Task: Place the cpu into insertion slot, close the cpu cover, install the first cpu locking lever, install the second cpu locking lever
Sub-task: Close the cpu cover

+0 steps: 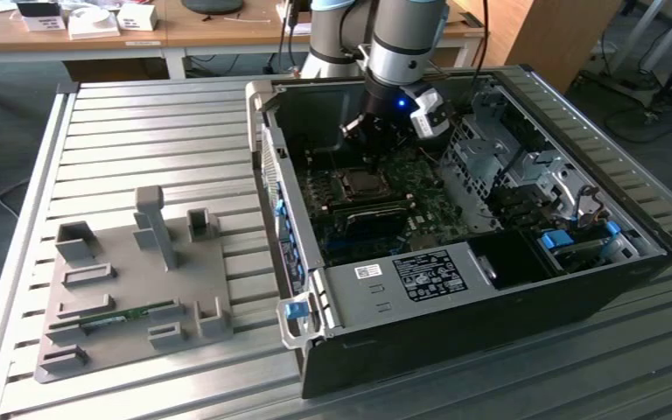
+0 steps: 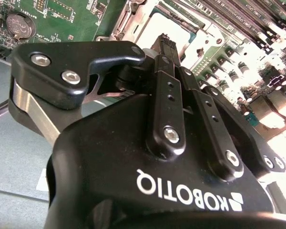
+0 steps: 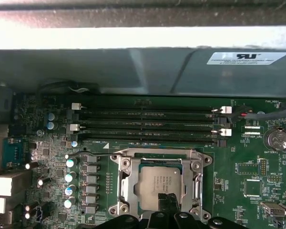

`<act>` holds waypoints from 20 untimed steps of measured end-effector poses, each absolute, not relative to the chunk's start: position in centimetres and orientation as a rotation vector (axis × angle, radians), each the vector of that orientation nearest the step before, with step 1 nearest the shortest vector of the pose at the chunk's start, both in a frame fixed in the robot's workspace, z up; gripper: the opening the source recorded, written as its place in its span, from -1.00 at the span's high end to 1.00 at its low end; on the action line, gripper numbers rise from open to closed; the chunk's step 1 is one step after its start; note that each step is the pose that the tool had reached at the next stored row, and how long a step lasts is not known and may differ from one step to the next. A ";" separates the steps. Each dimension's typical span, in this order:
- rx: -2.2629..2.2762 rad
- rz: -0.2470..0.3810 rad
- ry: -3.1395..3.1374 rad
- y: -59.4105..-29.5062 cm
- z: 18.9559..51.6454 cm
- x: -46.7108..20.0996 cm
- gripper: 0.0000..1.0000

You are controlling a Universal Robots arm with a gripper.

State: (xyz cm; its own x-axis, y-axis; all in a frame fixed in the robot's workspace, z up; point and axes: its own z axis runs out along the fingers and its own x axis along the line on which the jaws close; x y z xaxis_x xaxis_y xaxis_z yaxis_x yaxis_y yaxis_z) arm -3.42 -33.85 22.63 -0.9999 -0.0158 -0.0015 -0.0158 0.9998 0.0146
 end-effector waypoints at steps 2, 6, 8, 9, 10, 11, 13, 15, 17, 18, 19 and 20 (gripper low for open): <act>-0.025 0.023 3.139 -33.9 22.6 -3.5 0.79; -0.026 0.023 3.136 -33.9 22.6 -3.8 0.79; -0.026 0.023 3.135 -33.9 22.6 -4.0 0.79; -0.026 0.023 3.134 -33.9 22.6 -4.1 0.79; -0.025 0.023 3.134 -33.9 22.6 -4.3 0.79; -0.025 0.023 3.134 -33.9 22.6 -4.4 0.79; -0.026 0.023 3.134 -33.9 22.5 -4.8 0.79; -0.026 0.023 3.133 -33.8 22.5 -5.3 0.79; -0.025 0.023 3.132 -33.8 22.4 -5.6 0.79; -0.023 0.023 3.132 -33.9 22.4 -5.8 0.79; -0.020 0.023 3.132 -33.9 22.3 -5.8 0.79; -0.017 0.022 3.132 -33.9 22.3 -5.9 0.79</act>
